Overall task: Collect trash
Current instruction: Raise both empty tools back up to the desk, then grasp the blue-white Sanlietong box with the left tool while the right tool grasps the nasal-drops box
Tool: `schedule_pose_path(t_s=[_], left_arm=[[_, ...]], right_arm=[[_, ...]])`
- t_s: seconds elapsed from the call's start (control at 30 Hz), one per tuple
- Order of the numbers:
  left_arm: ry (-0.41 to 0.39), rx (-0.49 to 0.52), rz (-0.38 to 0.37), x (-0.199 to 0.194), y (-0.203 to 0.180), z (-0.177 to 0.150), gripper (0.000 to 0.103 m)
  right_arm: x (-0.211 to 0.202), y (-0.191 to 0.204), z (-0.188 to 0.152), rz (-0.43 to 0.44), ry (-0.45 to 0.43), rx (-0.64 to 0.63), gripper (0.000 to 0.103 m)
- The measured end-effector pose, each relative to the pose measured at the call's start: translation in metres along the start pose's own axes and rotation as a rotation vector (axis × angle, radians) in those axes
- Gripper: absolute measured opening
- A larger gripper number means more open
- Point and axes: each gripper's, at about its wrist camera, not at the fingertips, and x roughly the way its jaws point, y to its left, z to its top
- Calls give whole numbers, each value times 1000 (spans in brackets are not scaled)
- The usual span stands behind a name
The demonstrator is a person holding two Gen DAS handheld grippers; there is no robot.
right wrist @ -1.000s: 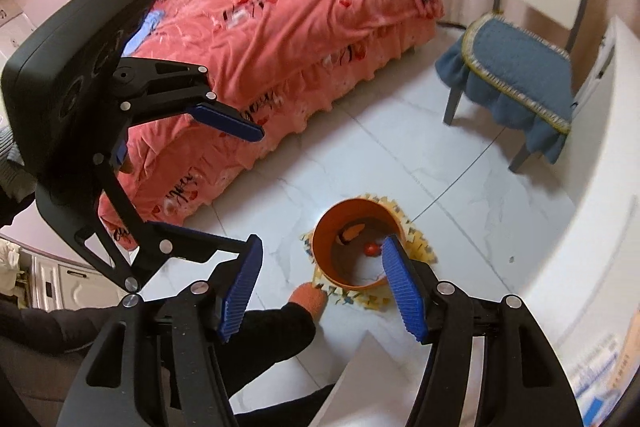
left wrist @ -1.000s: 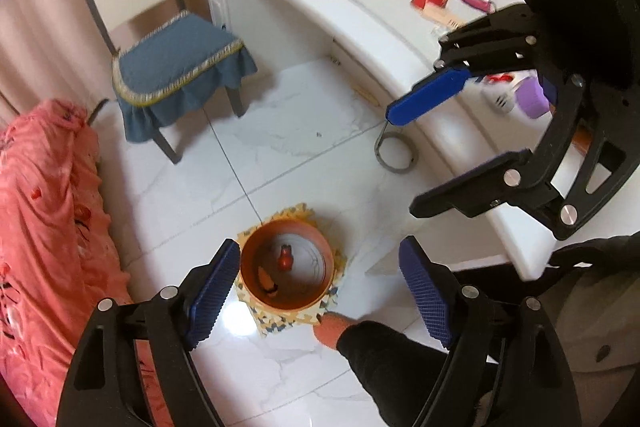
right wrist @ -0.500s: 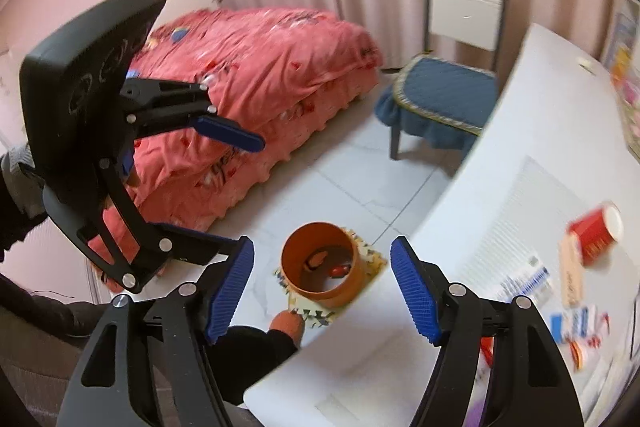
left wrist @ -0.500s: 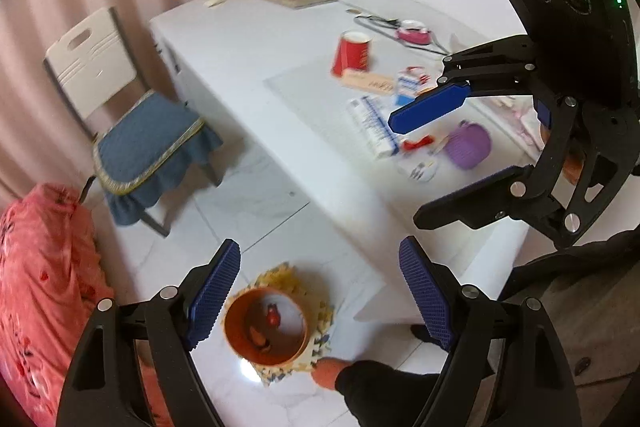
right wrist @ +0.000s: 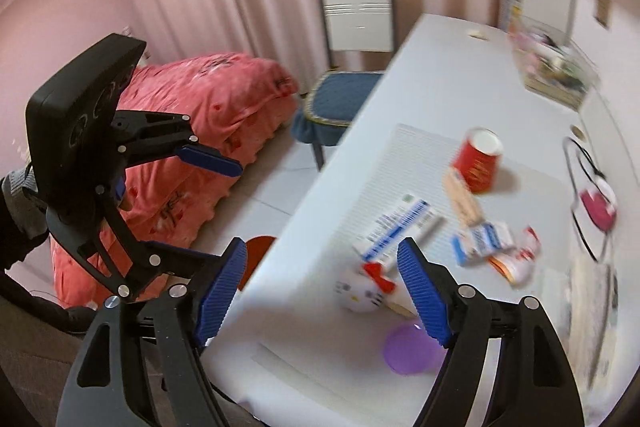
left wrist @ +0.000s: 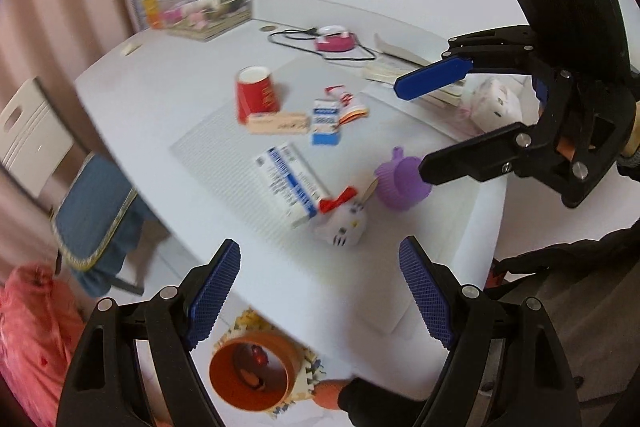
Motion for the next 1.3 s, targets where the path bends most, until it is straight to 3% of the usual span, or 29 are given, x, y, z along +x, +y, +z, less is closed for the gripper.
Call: schedule_pose_path(t_s=[0.4, 0.53, 0.8, 1.0, 1.3], left_arm=[[49, 6, -81, 52, 0, 47, 81], [74, 5, -77, 71, 7, 56, 81], [144, -140, -72, 125, 33, 58, 81], [214, -163, 3, 165, 33, 54, 81], [241, -223, 65, 192, 37, 53, 81]], right_arm=[[-7, -71, -25, -81, 10, 167, 77], [0, -90, -29, -89, 26, 200, 77], [29, -119, -36, -79, 61, 248, 77], [45, -133, -41, -75, 71, 259, 77], [58, -144, -48, -78, 83, 275, 77]])
